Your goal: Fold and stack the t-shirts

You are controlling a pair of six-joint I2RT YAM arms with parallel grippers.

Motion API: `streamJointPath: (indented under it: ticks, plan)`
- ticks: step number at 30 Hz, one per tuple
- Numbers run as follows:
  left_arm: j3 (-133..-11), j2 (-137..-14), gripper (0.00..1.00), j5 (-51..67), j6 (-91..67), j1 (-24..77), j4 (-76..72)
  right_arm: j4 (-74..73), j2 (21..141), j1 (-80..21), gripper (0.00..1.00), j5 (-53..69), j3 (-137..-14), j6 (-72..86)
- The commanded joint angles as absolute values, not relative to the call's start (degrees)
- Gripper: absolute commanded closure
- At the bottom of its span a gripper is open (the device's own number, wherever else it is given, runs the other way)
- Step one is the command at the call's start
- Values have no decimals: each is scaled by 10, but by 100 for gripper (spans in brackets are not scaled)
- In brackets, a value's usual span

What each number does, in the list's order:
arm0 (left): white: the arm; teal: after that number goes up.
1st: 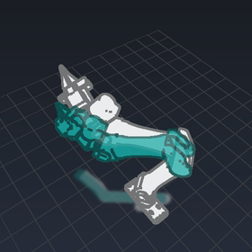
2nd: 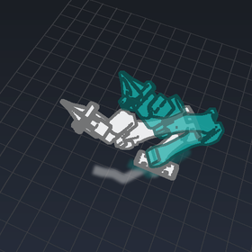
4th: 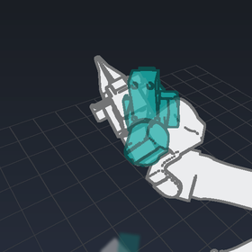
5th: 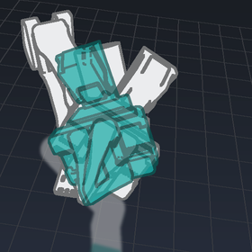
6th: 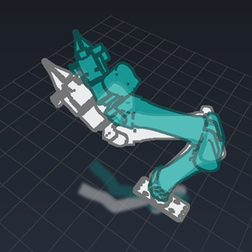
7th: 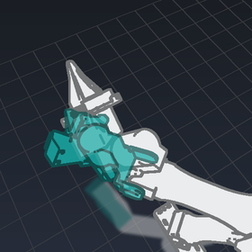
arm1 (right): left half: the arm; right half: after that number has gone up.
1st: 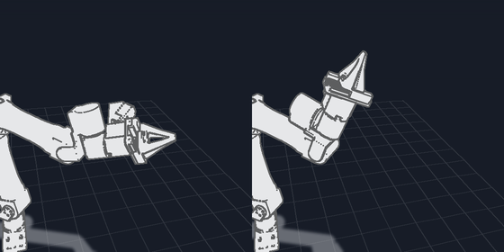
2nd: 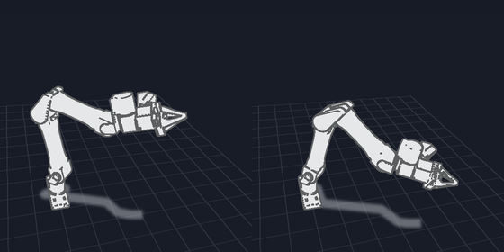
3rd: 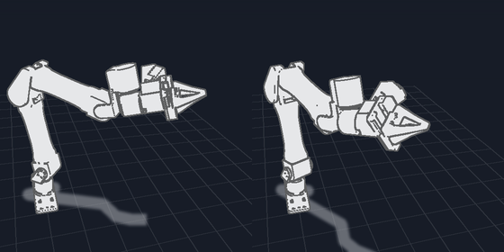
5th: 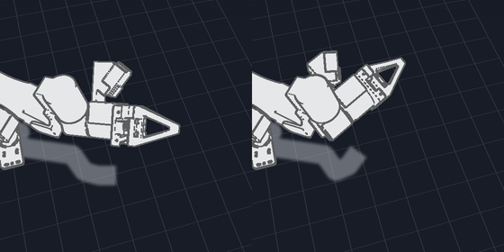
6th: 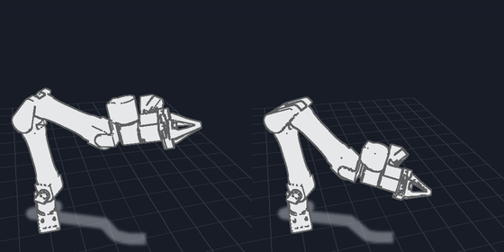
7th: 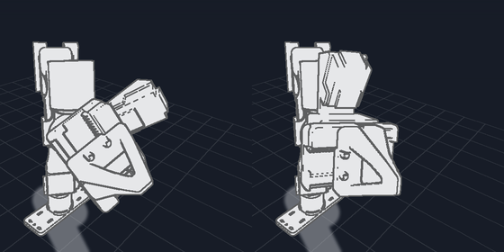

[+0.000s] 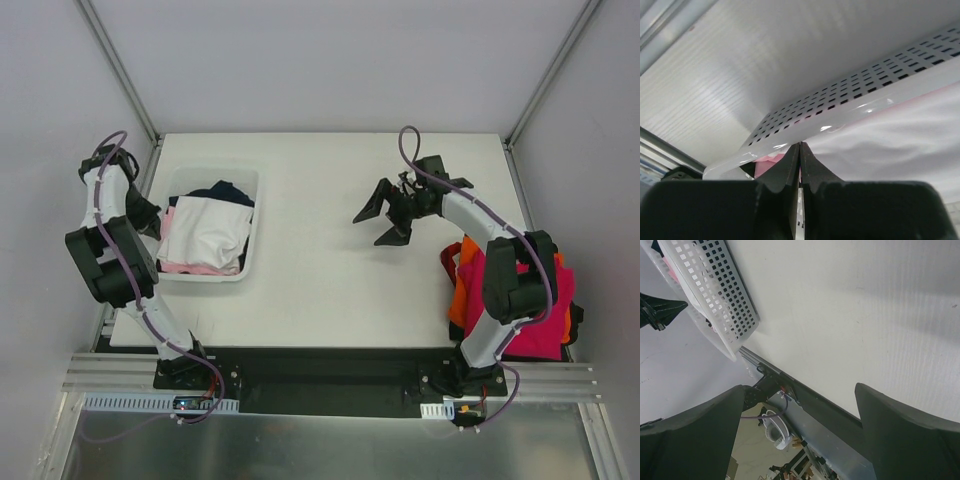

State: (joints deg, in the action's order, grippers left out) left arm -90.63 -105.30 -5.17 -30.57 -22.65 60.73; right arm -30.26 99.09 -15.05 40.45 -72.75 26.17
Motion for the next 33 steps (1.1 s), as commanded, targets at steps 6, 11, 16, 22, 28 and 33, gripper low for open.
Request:
streamJointPath:
  ticks: [6,11,16,22,28,33]
  plan:
    - [-878,-998,98,-76,-299,-301,623,-298,983,-161,4,392,-737,271]
    - [-846,-959,98,-97,-311,-309,625,-298,991,-163,3,393,-746,272]
    - [-759,-880,97,-88,-312,-309,621,-297,1002,-171,3,391,-755,278]
    - [-694,-809,96,-108,-296,-309,622,-294,1020,-183,3,399,-767,279]
    - [-647,-759,94,-132,-287,-313,629,-295,1032,-192,3,406,-776,276]
    - [-649,-730,94,-130,-285,-324,642,-300,1033,-192,3,409,-776,269]
